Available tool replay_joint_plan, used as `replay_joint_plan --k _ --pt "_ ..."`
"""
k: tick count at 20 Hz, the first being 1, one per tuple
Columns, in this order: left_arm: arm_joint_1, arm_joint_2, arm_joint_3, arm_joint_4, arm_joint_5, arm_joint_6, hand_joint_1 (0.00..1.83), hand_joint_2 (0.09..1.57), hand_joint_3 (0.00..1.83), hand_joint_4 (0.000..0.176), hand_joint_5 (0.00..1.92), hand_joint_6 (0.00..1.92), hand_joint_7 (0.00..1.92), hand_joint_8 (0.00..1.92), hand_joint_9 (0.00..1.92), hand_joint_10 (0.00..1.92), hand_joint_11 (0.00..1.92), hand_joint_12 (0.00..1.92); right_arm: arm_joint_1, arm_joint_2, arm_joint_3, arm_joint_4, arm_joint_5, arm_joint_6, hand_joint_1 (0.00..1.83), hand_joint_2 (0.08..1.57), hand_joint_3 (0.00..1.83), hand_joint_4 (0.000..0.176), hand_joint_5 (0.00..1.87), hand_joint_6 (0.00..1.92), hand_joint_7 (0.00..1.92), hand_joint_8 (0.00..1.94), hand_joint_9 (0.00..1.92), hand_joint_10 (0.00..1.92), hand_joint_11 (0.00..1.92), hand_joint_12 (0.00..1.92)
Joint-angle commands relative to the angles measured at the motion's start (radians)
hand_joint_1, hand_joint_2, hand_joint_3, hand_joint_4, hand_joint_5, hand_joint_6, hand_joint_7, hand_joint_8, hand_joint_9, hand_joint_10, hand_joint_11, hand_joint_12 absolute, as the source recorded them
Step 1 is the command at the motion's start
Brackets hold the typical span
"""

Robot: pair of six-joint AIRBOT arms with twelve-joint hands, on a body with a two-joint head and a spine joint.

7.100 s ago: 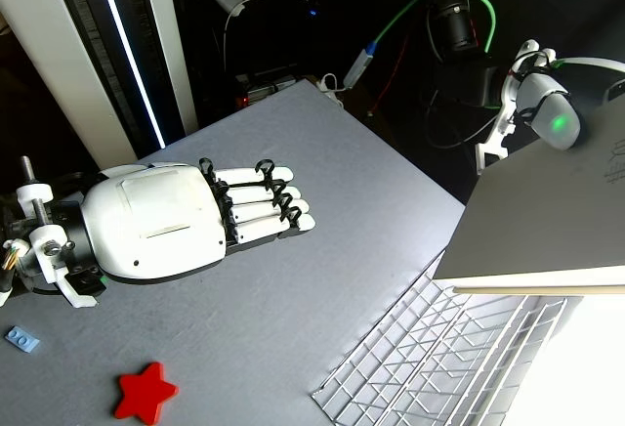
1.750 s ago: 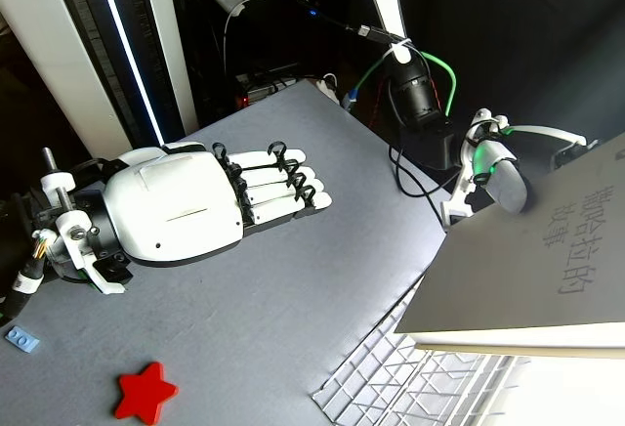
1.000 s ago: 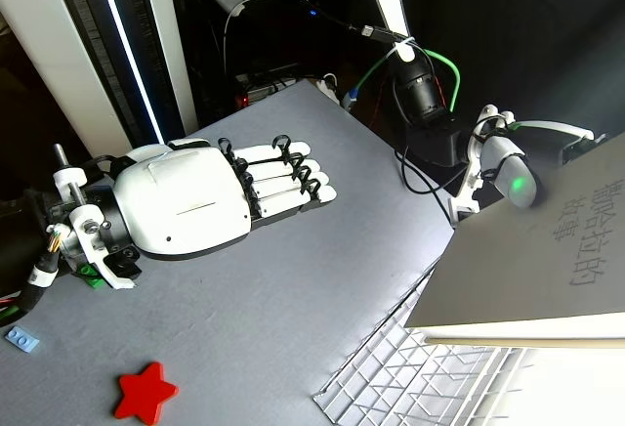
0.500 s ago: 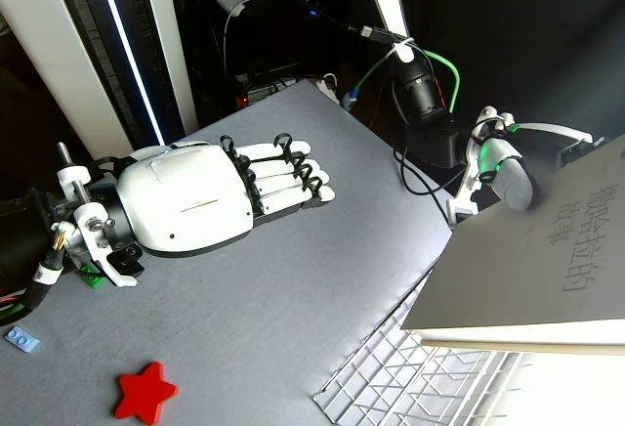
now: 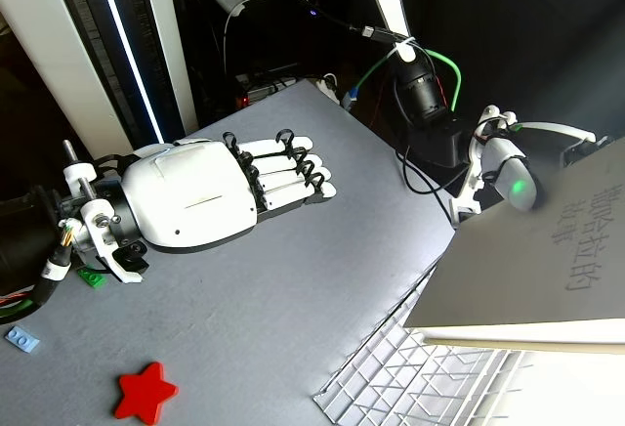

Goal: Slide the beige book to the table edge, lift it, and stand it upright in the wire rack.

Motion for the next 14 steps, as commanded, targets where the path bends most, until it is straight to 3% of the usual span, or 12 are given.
replay_joint_plan --k 1,3,4,7,14 --pt "-0.010 0.006 0.008 -0.031 -0.089 -0.003 1.25 1.17 0.00 0.000 0.88 0.89 0.91 1.38 0.84 1.48 0.62 1.80 0.017 0.003 -0.003 0.080 0.085 0.002 0.13 1.14 0.00 0.000 0.08 0.01 0.14 0.01 0.13 0.01 0.00 0.36" --pt "-0.007 0.006 0.002 -0.031 -0.082 -0.002 1.25 1.17 0.00 0.000 0.89 0.88 0.91 1.38 0.84 1.48 0.62 1.80 0.017 0.003 -0.003 0.080 0.086 0.002 0.13 1.14 0.00 0.000 0.09 0.01 0.15 0.01 0.14 0.01 0.00 0.41" --pt "-0.004 0.006 -0.005 -0.031 -0.075 -0.002 1.24 1.17 0.00 0.000 0.89 0.87 0.90 1.40 0.82 1.50 0.62 1.79 0.017 0.002 -0.003 0.080 0.086 0.002 0.13 1.14 0.00 0.000 0.07 0.00 0.13 0.00 0.11 0.01 0.00 0.30" --pt "-0.001 0.006 -0.018 -0.018 -0.068 -0.002 1.25 1.16 0.00 0.000 0.91 0.84 0.93 1.36 0.87 1.44 0.64 1.75 0.017 0.001 -0.003 0.080 0.087 0.002 0.13 1.14 0.00 0.000 0.08 0.00 0.13 0.00 0.11 0.00 0.00 0.31" --pt "-0.002 0.005 -0.028 -0.014 -0.064 -0.003 1.25 1.17 0.00 0.000 0.90 0.87 0.91 1.38 0.86 1.49 0.65 1.79 0.019 -0.002 -0.003 0.081 0.090 0.002 0.13 1.13 0.00 0.000 0.08 0.00 0.15 0.00 0.12 0.00 0.00 0.41"
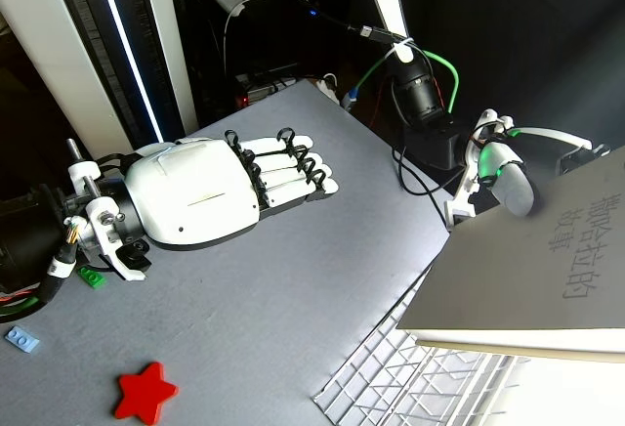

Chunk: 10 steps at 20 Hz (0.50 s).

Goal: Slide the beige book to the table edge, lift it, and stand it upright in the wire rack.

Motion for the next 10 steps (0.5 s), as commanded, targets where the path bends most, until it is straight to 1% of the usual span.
replay_joint_plan --k 1,2,4,5,7,8,10 --pt "-0.004 0.003 0.000 -0.007 -0.082 -0.003 1.24 1.17 0.00 0.000 0.90 0.86 0.90 1.40 0.85 1.51 0.64 1.81 0.019 0.002 -0.003 0.081 0.086 0.003 0.16 1.13 0.00 0.000 0.09 0.00 0.14 0.00 0.11 0.00 0.00 0.39" --pt "-0.004 0.003 0.000 -0.007 -0.082 -0.003 1.24 1.17 0.00 0.000 0.90 0.85 0.89 1.43 0.83 1.56 0.64 1.83 0.019 0.002 -0.003 0.081 0.086 0.003 0.15 1.13 0.00 0.000 0.08 0.00 0.13 0.00 0.11 0.00 0.00 0.38" --pt "-0.007 0.000 0.003 -0.007 -0.082 -0.003 1.24 1.17 0.00 0.000 0.91 0.84 0.90 1.41 0.85 1.53 0.65 1.80 0.019 0.001 -0.003 0.081 0.088 0.003 0.11 1.14 0.00 0.000 0.09 0.00 0.13 0.00 0.11 0.00 0.00 0.35" --pt "-0.008 0.000 0.004 -0.007 -0.082 -0.003 1.24 1.17 0.00 0.000 0.89 0.87 0.89 1.42 0.84 1.52 0.64 1.79 0.019 0.000 -0.003 0.081 0.088 0.003 0.10 1.14 0.00 0.000 0.09 0.00 0.13 0.00 0.12 0.00 0.00 0.34" --pt "-0.008 0.000 0.005 -0.007 -0.085 -0.005 1.24 1.17 0.00 0.000 0.88 0.88 0.90 1.41 0.85 1.52 0.64 1.80 0.019 -0.001 -0.003 0.081 0.089 0.003 0.12 1.14 0.00 0.000 0.10 0.00 0.14 0.00 0.13 0.00 0.00 0.42" --pt "-0.009 -0.001 0.008 -0.007 -0.086 -0.006 1.24 1.18 0.00 0.000 0.88 0.88 0.88 1.44 0.84 1.58 0.63 1.86 0.019 -0.001 -0.003 0.081 0.089 0.003 0.10 1.14 0.00 0.000 0.10 0.00 0.14 0.00 0.12 0.00 0.00 0.40" --pt "-0.011 -0.002 0.013 -0.008 -0.089 -0.008 1.24 1.18 0.00 0.000 0.88 0.87 0.89 1.43 0.84 1.57 0.63 1.86 0.019 -0.003 -0.003 0.081 0.090 0.003 0.11 1.14 0.00 0.000 0.10 0.00 0.15 0.00 0.13 0.00 0.00 0.42"
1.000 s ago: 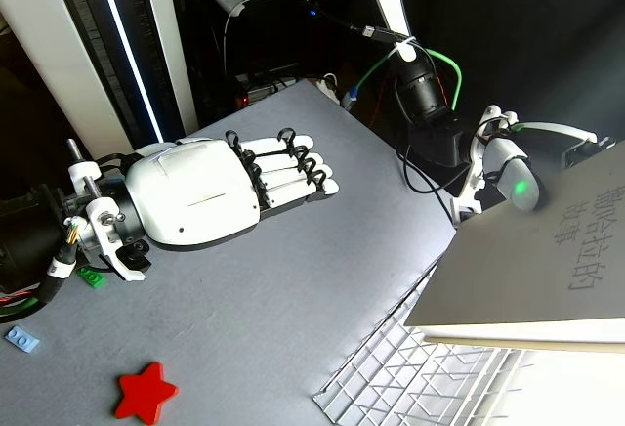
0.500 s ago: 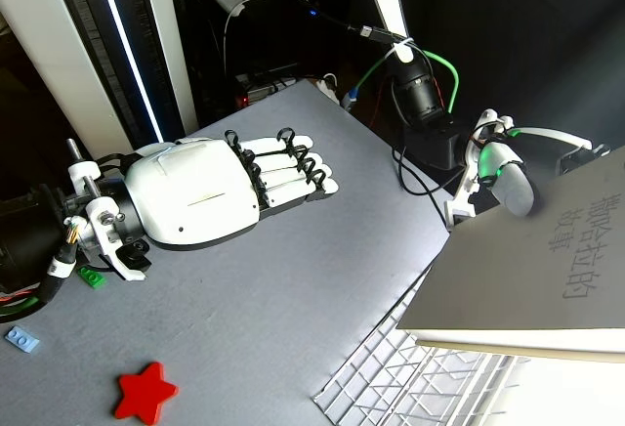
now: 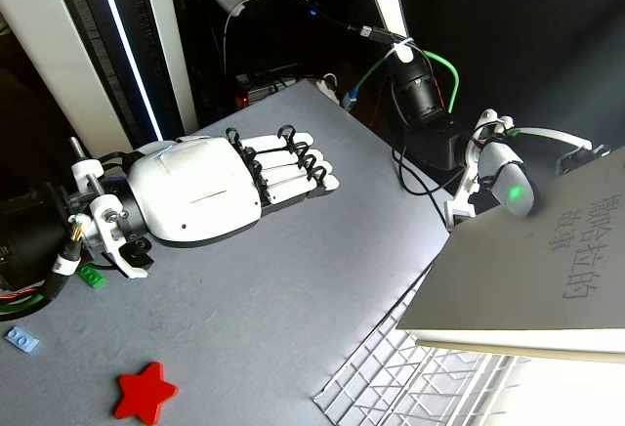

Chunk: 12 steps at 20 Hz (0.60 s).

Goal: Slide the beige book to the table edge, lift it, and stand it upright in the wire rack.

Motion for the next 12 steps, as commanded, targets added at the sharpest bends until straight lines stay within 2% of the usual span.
replay_joint_plan --k 1,4,7,10,12 --pt "-0.010 -0.002 0.012 -0.013 -0.092 -0.006 1.24 1.17 0.00 0.000 0.89 0.87 0.90 1.41 0.83 1.55 0.62 1.86 0.019 0.001 -0.003 0.081 0.086 0.003 0.11 1.14 0.00 0.000 0.08 0.00 0.14 0.00 0.12 0.00 0.00 0.39" --pt "-0.016 -0.007 0.024 -0.013 -0.093 -0.006 1.25 1.16 0.00 0.000 0.90 0.85 0.91 1.38 0.85 1.53 0.63 1.84 0.019 0.000 -0.003 0.081 0.087 0.003 0.12 1.14 0.00 0.000 0.09 0.00 0.14 0.00 0.12 0.00 0.00 0.35" --pt "-0.021 -0.011 0.031 -0.014 -0.095 -0.006 1.25 1.16 0.00 0.000 0.89 0.85 0.92 1.38 0.86 1.53 0.63 1.87 0.019 -0.001 -0.003 0.081 0.087 0.003 0.11 1.14 0.00 0.000 0.08 0.00 0.15 0.00 0.13 0.00 0.00 0.41" --pt "-0.024 -0.014 0.037 -0.014 -0.096 -0.006 1.24 1.18 0.00 0.000 0.80 1.03 0.94 1.30 0.84 1.41 0.58 1.85 0.020 -0.002 -0.003 0.081 0.087 0.003 0.12 1.14 0.00 0.000 0.08 0.00 0.13 0.00 0.11 0.00 0.00 0.37" --pt "-0.025 -0.014 0.040 -0.014 -0.098 -0.006 1.22 1.18 0.00 0.000 0.74 1.19 0.96 1.18 0.84 1.23 0.53 1.78 0.021 -0.003 -0.003 0.081 0.087 0.003 0.14 1.13 0.00 0.000 0.10 0.01 0.14 0.00 0.12 0.01 0.00 0.37"
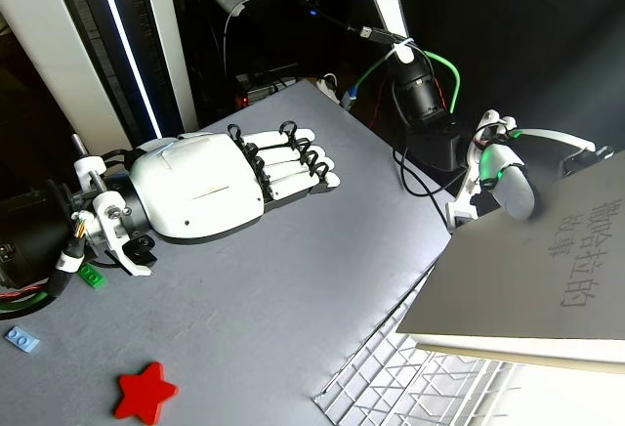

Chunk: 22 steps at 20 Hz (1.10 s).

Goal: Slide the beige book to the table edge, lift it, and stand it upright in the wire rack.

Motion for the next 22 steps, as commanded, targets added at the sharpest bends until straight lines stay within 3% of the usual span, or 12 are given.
replay_joint_plan --k 1,2,3,4,6,12,19,22 --pt "-0.013 0.005 0.013 -0.025 -0.104 -0.007 1.21 1.20 0.00 0.000 0.70 1.26 0.94 1.19 0.83 1.17 0.50 1.75 0.015 0.000 -0.003 0.081 0.081 0.004 0.15 1.13 0.00 0.000 0.10 0.00 0.13 0.00 0.12 0.00 0.00 0.33" --pt "-0.013 0.005 0.013 -0.025 -0.104 -0.007 1.09 1.24 0.00 0.000 0.71 1.36 0.86 0.71 0.80 1.02 0.41 1.67 0.015 0.000 -0.003 0.082 0.081 0.004 0.16 1.13 0.00 0.000 0.09 0.00 0.13 0.00 0.12 0.00 0.00 0.36" --pt "-0.013 0.005 0.013 -0.025 -0.104 -0.007 1.01 1.22 0.00 0.000 0.60 0.71 0.85 0.38 0.75 0.85 0.32 1.59 0.015 -0.001 -0.003 0.082 0.081 0.004 0.15 1.14 0.00 0.000 0.09 0.00 0.13 0.00 0.12 0.00 0.00 0.35" --pt "-0.013 0.005 0.012 -0.025 -0.104 -0.007 0.97 1.21 0.00 0.000 0.65 0.35 0.86 0.20 0.73 0.72 0.27 1.54 0.015 -0.002 -0.003 0.082 0.081 0.004 0.15 1.14 0.00 0.000 0.09 0.00 0.13 0.00 0.12 0.00 0.00 0.35" --pt "-0.012 0.005 0.011 -0.025 -0.102 -0.007 0.96 1.18 0.00 0.000 0.68 0.08 0.81 0.03 0.68 0.50 0.17 1.46 0.016 -0.003 -0.003 0.082 0.081 0.004 0.12 1.14 0.00 0.000 0.08 0.00 0.13 0.00 0.11 0.00 0.00 0.37" --pt "-0.009 0.006 0.008 -0.033 -0.101 -0.007 0.98 1.14 0.00 0.000 0.57 0.00 0.63 0.00 0.64 0.15 0.03 1.35 0.018 -0.007 -0.003 0.083 0.082 0.003 0.11 1.14 0.00 0.000 0.08 0.00 0.13 0.00 0.11 0.00 0.00 0.35" --pt "-0.012 0.004 0.008 -0.033 -0.104 -0.007 0.94 1.13 0.00 0.000 0.43 0.00 0.47 0.00 0.53 0.03 0.00 1.21 0.018 -0.008 -0.003 0.084 0.082 0.003 0.08 1.14 0.00 0.000 0.07 0.00 0.11 0.00 0.09 0.00 0.00 0.29" --pt "-0.014 0.005 0.011 -0.034 -0.107 -0.007 0.94 1.11 0.00 0.008 0.39 0.00 0.40 0.00 0.47 0.00 0.00 1.15 0.018 -0.008 -0.003 0.085 0.082 0.003 0.10 1.14 0.00 0.000 0.07 0.00 0.11 0.00 0.10 0.00 0.00 0.28"
